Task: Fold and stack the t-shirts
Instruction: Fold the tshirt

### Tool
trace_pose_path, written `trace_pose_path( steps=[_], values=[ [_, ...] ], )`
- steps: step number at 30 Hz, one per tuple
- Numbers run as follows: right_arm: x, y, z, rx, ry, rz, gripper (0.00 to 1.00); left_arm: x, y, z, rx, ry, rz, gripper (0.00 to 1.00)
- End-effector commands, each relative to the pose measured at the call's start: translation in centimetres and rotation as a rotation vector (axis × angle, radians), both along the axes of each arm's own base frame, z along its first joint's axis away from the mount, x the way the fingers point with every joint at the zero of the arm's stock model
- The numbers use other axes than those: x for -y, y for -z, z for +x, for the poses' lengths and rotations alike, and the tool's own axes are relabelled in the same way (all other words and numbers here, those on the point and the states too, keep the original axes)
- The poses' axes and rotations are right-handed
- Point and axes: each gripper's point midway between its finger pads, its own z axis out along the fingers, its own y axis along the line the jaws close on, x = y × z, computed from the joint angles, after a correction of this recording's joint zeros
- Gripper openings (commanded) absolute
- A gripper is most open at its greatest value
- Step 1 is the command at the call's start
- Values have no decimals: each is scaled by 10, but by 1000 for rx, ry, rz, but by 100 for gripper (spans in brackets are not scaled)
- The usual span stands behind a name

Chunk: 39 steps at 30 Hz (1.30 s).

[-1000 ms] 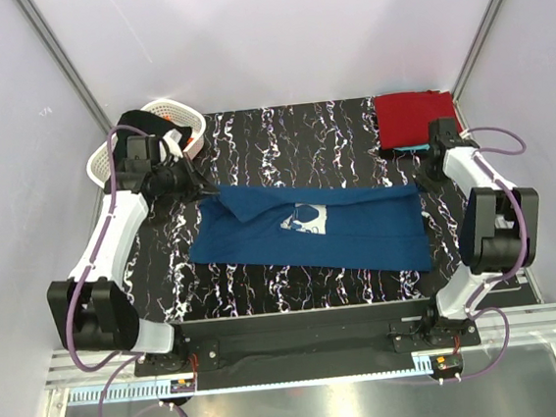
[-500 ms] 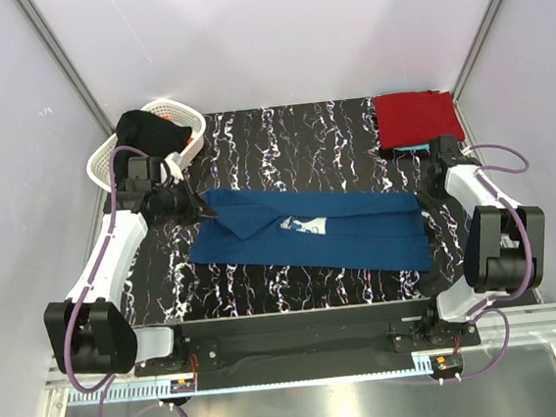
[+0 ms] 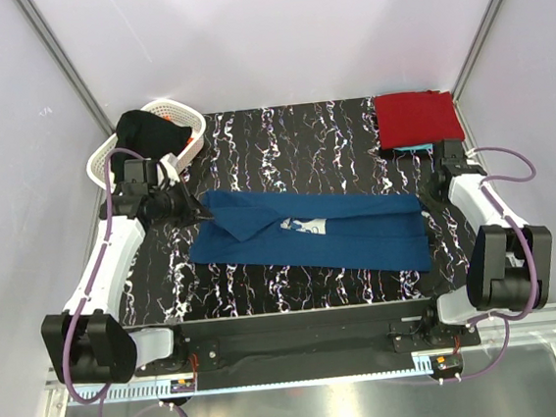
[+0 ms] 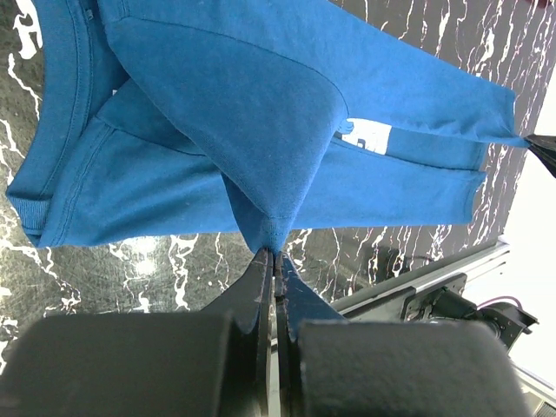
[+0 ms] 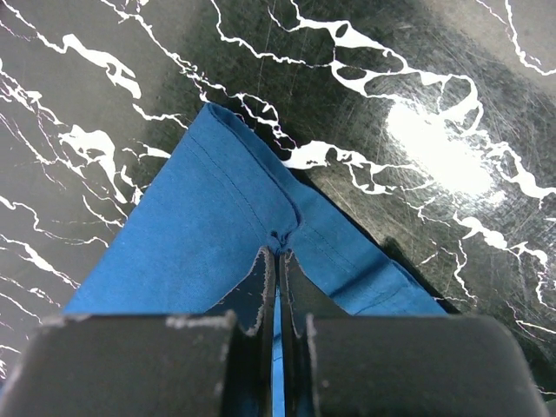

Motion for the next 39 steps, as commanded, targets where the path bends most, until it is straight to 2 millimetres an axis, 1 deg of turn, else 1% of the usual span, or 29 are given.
trace_pose_path(
  steps=[1, 3, 5, 6, 8, 11, 12, 15, 17, 18, 20, 21, 27, 28, 30, 31, 33, 34, 35, 39],
  values=[
    [4, -7, -5, 27, 18, -21, 0, -5, -10, -1, 60, -6, 18, 0],
    [4, -1, -13, 12, 19, -20, 0, -9, -7, -2, 55, -28, 34, 0],
    [3, 0, -17, 11, 19, -17, 0, -12, -6, -2, 51, -40, 33, 0],
    [0, 3, -19, 10, 17, -7, 0, -10, -8, -2, 54, -37, 25, 0],
    [-2, 3, -19, 21, 10, 3, 0, -8, -8, -3, 43, -27, 8, 0],
    [-4, 7, -23, 16, 7, 10, 0, -5, -3, -8, 26, -17, -4, 0],
    [-3, 11, -26, 5, 7, 8, 0, -6, 3, -11, 11, -16, 1, 0],
    [-3, 16, -29, -13, 12, 4, 0, -7, 11, -18, 0, -14, 7, 0],
    [-3, 19, -32, -21, 16, 7, 0, -4, 14, -22, -4, -3, -11, 0],
    [-3, 19, -32, -20, 17, 9, 0, -3, 22, -27, -27, 0, -15, 0],
    [-5, 20, -34, -21, 21, 18, 0, -4, 27, -30, -28, -4, -10, 0],
    [-5, 22, -37, -27, 25, 19, 0, -5, 34, -34, -42, -8, -7, 0],
    [-7, 28, -43, -40, 35, 26, 0, -3, 46, -39, -60, -7, -17, 0],
    [-7, 27, -44, -40, 31, 27, 2, -3, 46, -39, -53, -7, -20, 0],
    [-7, 24, -45, -45, 28, 24, 10, -3, 47, -41, -53, -4, -22, 0],
    [-6, 18, -45, -42, 27, 22, 16, -2, 47, -42, -51, 5, -24, 0],
    [-6, 13, -46, -41, 29, 17, 20, -2, 48, -43, -50, 7, -25, 0],
    [-6, 9, -46, -36, 32, 17, 24, -1, 48, -44, -49, 10, -29, 0],
    [-6, 4, -46, -25, 32, 17, 26, -1, 49, -45, -51, 13, -29, 0],
    [-8, -5, -43, 1, 39, 33, 31, 2, 55, -49, -64, 28, -43, 0]
  ],
)
